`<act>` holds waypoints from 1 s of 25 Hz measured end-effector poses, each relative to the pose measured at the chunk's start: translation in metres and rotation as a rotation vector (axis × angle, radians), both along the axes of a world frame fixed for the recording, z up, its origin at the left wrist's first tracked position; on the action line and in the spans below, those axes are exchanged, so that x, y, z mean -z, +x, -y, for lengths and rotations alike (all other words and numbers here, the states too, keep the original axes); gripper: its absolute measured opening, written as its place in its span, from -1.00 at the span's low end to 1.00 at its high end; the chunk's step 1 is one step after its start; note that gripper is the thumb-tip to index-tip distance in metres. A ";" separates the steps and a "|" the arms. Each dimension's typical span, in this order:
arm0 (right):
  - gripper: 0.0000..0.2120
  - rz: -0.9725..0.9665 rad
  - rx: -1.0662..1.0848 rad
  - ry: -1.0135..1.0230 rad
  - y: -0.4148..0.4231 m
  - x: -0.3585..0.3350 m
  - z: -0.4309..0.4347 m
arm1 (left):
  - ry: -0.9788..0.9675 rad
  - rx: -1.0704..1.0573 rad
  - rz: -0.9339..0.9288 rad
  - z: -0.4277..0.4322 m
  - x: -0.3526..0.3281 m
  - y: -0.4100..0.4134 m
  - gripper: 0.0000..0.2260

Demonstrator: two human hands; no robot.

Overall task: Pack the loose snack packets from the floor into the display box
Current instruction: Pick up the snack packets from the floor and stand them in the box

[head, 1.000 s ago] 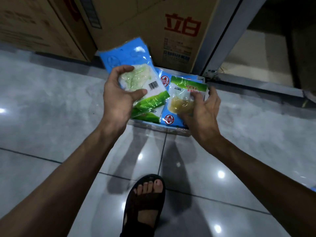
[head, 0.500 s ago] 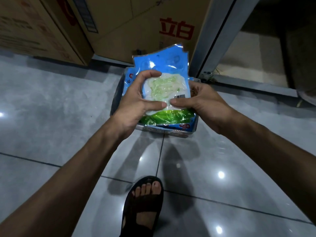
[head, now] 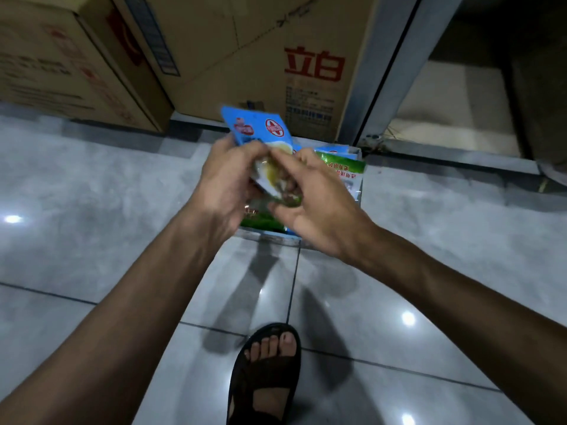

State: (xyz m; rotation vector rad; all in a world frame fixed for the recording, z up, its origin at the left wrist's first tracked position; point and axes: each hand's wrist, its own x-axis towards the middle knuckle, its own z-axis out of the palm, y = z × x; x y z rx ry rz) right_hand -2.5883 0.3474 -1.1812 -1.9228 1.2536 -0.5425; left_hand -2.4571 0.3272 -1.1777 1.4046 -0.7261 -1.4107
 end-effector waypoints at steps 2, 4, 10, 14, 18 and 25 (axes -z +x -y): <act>-0.37 0.115 -0.028 0.171 -0.006 0.000 0.000 | 0.044 -0.065 -0.101 0.001 0.009 0.016 -0.75; -0.37 0.226 0.181 0.251 -0.014 0.006 0.005 | 0.086 -0.048 -0.177 0.001 0.014 0.027 -0.68; -0.36 0.540 0.363 0.649 -0.017 0.032 0.013 | 0.076 0.042 -0.066 0.005 0.016 0.030 -0.77; -0.23 0.442 0.398 0.457 -0.002 0.037 0.006 | -0.025 -0.017 0.263 0.015 0.027 0.033 -0.67; -0.07 0.285 0.410 0.281 0.021 0.060 0.002 | -0.130 0.037 0.667 0.020 0.040 0.034 -0.52; -0.20 -0.369 0.268 0.006 0.031 0.079 0.006 | -0.419 0.592 1.581 0.013 0.071 0.037 -0.47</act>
